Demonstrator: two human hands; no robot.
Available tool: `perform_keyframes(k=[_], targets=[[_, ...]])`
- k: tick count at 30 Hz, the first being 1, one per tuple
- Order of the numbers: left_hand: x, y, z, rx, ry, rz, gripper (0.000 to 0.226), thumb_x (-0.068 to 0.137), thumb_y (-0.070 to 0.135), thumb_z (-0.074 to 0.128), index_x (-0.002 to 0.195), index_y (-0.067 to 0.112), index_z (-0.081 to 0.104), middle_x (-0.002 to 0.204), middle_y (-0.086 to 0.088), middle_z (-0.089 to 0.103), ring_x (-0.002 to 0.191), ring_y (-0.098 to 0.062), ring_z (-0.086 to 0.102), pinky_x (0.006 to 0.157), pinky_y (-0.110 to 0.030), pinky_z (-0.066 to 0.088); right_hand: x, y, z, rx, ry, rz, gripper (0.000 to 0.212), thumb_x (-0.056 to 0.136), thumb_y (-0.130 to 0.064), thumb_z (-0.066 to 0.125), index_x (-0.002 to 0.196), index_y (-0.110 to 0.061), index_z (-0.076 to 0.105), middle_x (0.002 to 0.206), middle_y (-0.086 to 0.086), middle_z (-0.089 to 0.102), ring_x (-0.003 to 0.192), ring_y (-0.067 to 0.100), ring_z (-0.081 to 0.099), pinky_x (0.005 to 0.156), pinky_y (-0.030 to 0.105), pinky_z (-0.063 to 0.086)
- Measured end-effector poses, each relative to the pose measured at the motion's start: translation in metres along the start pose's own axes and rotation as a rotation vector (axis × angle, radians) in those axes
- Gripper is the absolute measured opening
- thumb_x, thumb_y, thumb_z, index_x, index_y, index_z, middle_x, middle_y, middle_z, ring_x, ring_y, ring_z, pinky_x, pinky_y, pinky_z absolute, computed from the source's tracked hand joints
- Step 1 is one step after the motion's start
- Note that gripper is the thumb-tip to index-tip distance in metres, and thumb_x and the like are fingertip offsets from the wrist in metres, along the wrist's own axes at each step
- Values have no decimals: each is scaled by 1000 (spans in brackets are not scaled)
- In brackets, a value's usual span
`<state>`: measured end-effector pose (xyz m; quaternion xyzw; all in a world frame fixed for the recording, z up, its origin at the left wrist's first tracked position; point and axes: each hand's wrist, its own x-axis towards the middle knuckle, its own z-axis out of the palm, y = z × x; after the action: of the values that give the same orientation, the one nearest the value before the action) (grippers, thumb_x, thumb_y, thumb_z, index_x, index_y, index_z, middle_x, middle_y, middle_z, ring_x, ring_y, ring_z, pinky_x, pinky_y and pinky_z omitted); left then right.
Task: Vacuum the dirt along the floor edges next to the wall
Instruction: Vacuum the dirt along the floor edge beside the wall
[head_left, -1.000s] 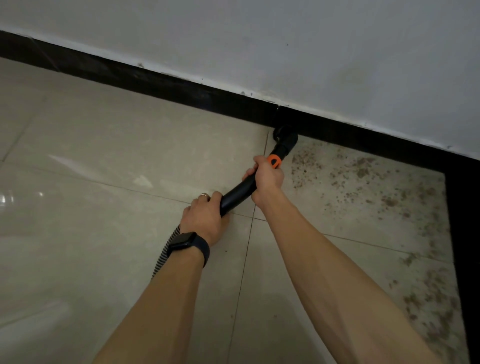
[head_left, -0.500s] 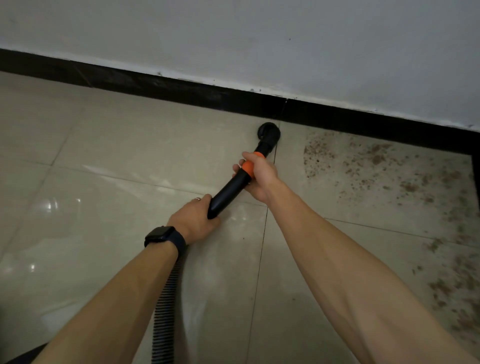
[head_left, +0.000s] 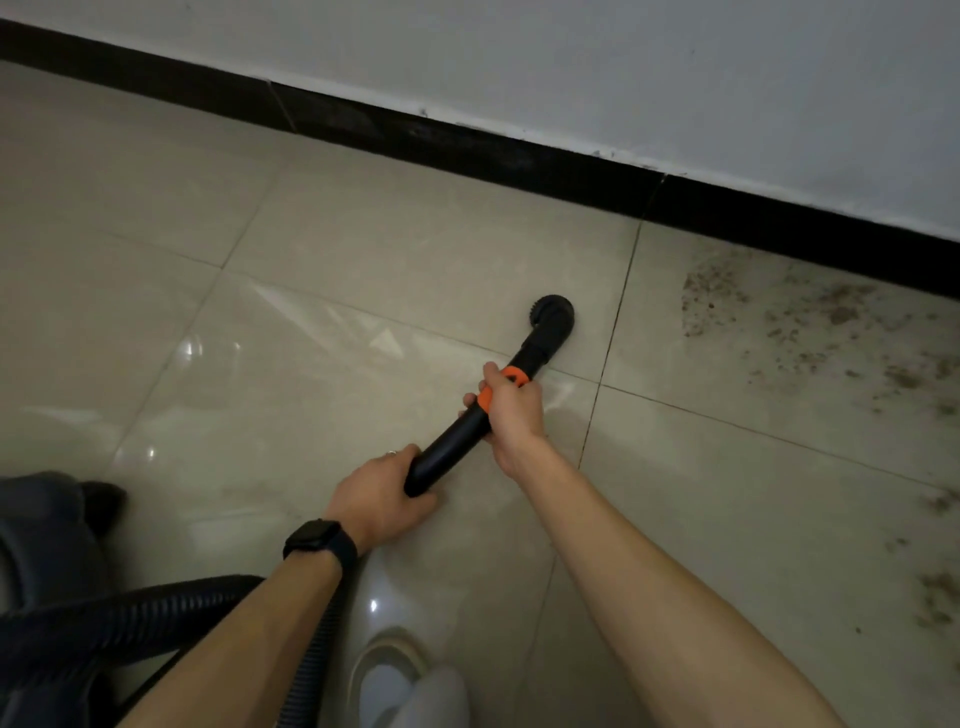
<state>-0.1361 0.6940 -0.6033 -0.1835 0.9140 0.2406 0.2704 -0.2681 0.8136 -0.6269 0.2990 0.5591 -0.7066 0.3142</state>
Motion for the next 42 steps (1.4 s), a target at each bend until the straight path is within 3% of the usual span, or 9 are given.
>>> perform_keyframes(k=[5,12,18,20,24,28,34,38,42], targets=[[35,23,-9,-51,42,68,28,86,41,64,107,26,53,92,3,59,81,-19,58,68,-30,46,22,-35,-6,-32,46,-62,30,100,-26,65,121,-10,50,76,1,57,57,13,67,70,39,62],[61,52,-9,-76,51,119,33,87,42,62,113,25,51,96,0,60,82,-20,60,72,-34,53,45,-93,-26,-111,24,-44,31,100,-26,67,123,-11,52,87,3,62,70,19,69,82,44,61],[24,0,-19,-53,-29,57,19,81,44,64,88,34,49,79,9,58,75,-17,58,61,-28,39,33,-64,-16,65,2,30,16,95,-11,69,108,-6,61,79,5,65,63,21,71,75,41,59],[2,-17,-17,-49,-62,8,18,74,49,58,82,35,51,77,11,60,72,-15,59,60,-28,39,14,-34,-14,71,28,36,16,93,-8,67,106,-6,57,75,4,61,60,20,70,63,35,59],[-38,-36,1,48,-183,-10,33,69,52,53,97,36,60,87,10,66,81,-17,64,70,-31,51,-28,31,-26,144,162,19,15,92,-6,61,103,-7,53,77,8,56,55,21,67,55,38,58],[-62,-42,15,269,-292,15,25,78,46,63,98,33,60,93,9,66,86,-16,64,68,-28,47,-67,70,-53,144,240,57,6,91,-4,60,93,-6,54,73,7,58,59,25,70,70,54,60],[-65,-34,2,635,-689,-132,45,76,45,69,118,31,64,110,3,69,99,-18,67,78,-27,53,-106,93,-55,172,166,164,15,95,-6,62,106,-7,52,80,10,61,65,24,74,59,35,59],[-72,-38,-3,742,-763,-164,52,76,42,72,125,27,63,113,1,69,101,-18,68,76,-27,53,-119,108,-43,220,175,224,26,98,-10,62,121,-4,52,86,11,63,67,25,75,60,35,60],[-80,-32,-2,783,-788,-96,47,79,41,72,123,28,64,111,1,69,100,-18,67,76,-28,52,-133,122,-59,305,227,276,16,99,-7,62,111,-7,52,78,8,63,69,29,76,70,40,60]])
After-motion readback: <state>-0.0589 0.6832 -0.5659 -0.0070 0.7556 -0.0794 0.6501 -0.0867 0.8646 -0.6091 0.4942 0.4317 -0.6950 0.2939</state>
